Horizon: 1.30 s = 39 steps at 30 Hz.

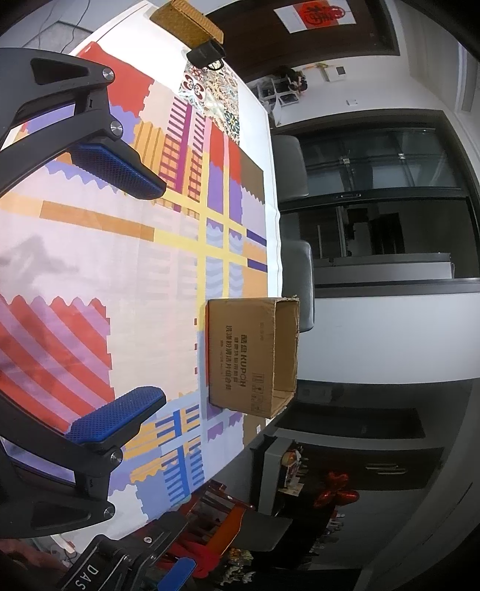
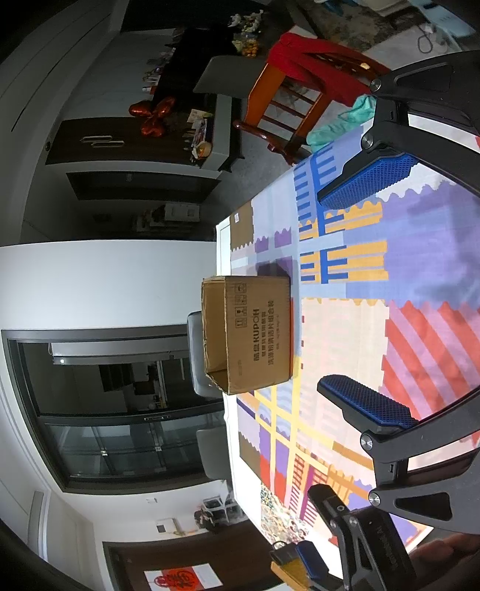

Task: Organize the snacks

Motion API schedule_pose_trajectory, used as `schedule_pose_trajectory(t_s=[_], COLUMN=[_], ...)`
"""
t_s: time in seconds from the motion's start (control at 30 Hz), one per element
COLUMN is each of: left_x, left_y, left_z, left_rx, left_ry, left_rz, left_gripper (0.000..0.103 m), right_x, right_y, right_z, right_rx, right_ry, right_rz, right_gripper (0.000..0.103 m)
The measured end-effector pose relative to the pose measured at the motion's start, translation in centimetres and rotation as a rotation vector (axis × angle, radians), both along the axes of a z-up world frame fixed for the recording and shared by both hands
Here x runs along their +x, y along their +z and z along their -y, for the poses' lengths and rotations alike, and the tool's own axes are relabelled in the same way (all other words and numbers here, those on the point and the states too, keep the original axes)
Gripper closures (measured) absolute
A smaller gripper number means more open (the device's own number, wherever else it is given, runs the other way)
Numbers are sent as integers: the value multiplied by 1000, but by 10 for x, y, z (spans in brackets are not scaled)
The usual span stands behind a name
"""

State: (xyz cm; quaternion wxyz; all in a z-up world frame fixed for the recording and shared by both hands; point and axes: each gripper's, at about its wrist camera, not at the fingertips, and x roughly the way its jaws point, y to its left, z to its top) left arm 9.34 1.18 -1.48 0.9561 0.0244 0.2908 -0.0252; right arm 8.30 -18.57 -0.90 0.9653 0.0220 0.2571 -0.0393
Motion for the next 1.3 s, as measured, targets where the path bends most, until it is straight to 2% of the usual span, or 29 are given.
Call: schedule_pose_trajectory(t_s=[1.3], left_x=[6], left_y=[-5], left_z=[3], left_rx=[-8], left_ry=[-10], left_rz=[-26], left_gripper=[0], right_x=[-3], right_y=[-5], right_z=[2], right_rx=[5], right_ry=[-4], right_rz=[-12], right_gripper=[11])
